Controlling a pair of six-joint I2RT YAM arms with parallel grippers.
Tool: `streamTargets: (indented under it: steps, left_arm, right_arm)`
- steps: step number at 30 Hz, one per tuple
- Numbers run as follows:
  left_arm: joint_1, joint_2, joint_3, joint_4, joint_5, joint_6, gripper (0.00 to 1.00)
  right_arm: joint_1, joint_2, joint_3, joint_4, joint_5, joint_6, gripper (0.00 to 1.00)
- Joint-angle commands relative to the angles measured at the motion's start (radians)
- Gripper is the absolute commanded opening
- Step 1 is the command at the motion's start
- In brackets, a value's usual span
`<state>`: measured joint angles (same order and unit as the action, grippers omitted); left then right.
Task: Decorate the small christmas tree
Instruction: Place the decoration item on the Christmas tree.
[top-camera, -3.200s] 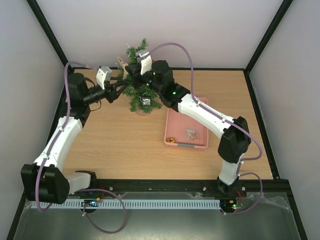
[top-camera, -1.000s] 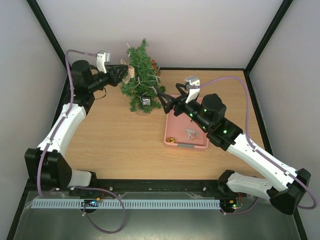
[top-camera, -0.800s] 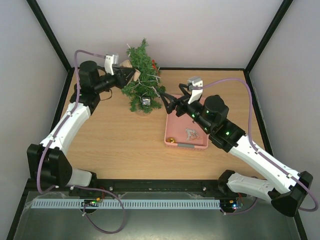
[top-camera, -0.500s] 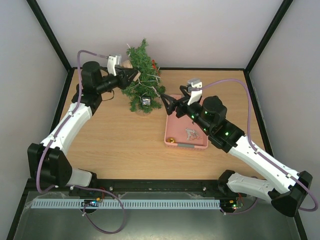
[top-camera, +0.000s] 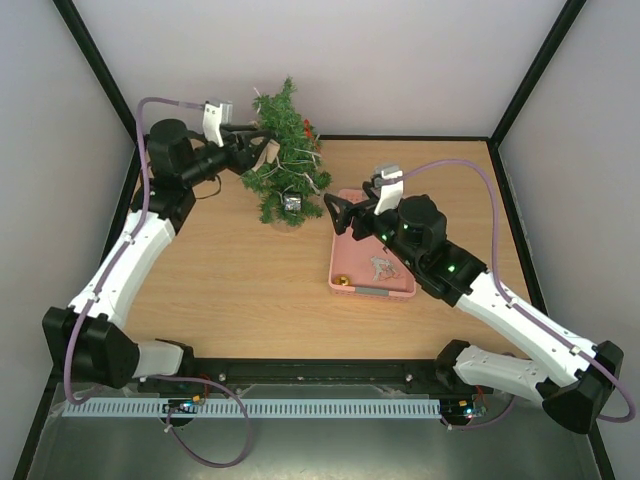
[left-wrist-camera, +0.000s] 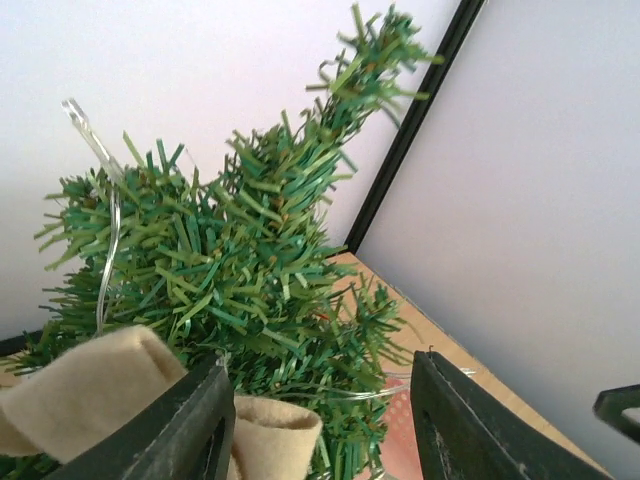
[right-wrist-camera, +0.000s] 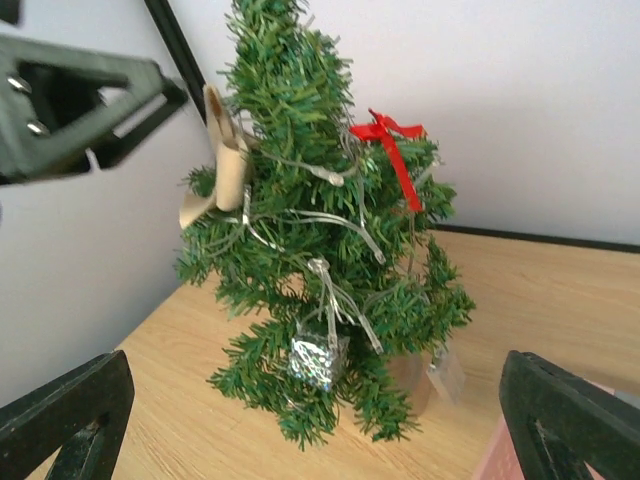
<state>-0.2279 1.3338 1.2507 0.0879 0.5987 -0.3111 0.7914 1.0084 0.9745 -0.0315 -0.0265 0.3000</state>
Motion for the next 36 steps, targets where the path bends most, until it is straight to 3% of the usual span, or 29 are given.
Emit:
streamTargets:
  steps: [1,7,10,14,20,24,36]
  left_arm:
    - [0.004,-0.037,0.034,-0.007,-0.026,0.023,0.51]
    - [0.007,-0.049,0.053,-0.096,-0.101,0.047,0.65]
    - [0.017,-0.065,0.043,-0.159,-0.159,0.069,0.66]
    - [0.067,-0.070,0.007,-0.173,-0.111,0.069,0.50]
    - [0.084,-0.041,0.011,-0.111,0.015,0.051,0.29]
    - [0.084,-0.001,0.035,-0.109,0.018,0.057,0.25]
    - [0.084,0.091,0.041,-0.005,0.054,0.010,0.24]
  right_arm:
    - [-0.001,-0.020,-0.025,-0.047,0.027,0.039,0.98]
    - [-0.001,-0.039,-0.049,-0.094,0.123,0.117,0.98]
    - [0.000,-0.031,-0.048,-0.152,0.154,0.130,0.98]
    - [-0.001,-0.023,-0.055,-0.213,0.182,0.141,0.98]
    - [0.000,-0.051,-0.091,-0.164,0.161,0.152,0.96]
    - [-0.001,-0.059,-0.095,-0.134,0.145,0.153,0.95]
    - [0.000,-0.056,-0.111,-0.119,0.129,0.133,0.95]
